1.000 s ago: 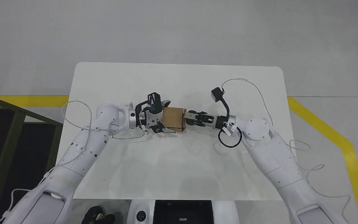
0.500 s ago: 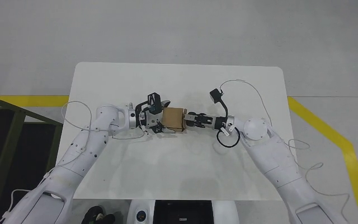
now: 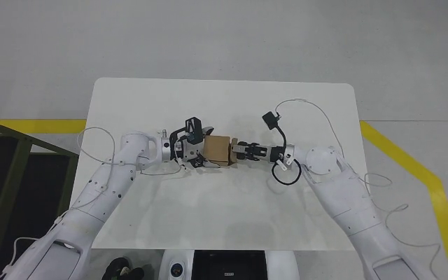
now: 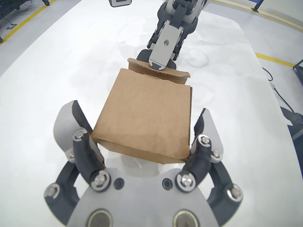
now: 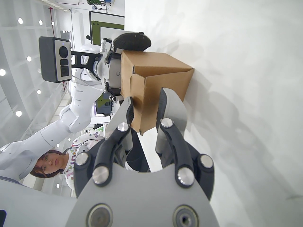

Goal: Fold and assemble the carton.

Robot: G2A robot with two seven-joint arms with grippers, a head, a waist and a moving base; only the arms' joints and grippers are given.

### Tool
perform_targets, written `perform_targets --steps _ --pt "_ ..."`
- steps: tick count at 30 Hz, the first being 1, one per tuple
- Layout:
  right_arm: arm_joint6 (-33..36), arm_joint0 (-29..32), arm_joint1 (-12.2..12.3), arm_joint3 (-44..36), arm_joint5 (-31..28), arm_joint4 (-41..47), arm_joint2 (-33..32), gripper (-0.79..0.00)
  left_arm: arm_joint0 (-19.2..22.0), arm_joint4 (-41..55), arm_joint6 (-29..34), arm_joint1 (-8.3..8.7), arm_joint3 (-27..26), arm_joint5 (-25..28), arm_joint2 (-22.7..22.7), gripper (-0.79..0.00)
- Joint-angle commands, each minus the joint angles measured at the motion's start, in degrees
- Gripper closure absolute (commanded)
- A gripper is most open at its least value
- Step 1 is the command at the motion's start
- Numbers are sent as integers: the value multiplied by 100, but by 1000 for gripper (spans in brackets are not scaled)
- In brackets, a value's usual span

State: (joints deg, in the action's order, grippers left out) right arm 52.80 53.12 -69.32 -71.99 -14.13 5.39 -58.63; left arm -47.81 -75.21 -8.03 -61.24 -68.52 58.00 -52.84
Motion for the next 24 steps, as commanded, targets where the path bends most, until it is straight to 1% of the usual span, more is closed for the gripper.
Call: perform_targets --steps 1,14,24 --pt "17 -20 6 -36 58 -88 7 -194 1 1 0 3 -2 0 4 -785" --pt "53 -203 -15 -75 311 -396 161 -169 9 51 2 8 8 0 -1 -785" --pt "57 -336 -77 -33 255 -317 328 -169 6 66 -10 4 7 0 -13 -785"
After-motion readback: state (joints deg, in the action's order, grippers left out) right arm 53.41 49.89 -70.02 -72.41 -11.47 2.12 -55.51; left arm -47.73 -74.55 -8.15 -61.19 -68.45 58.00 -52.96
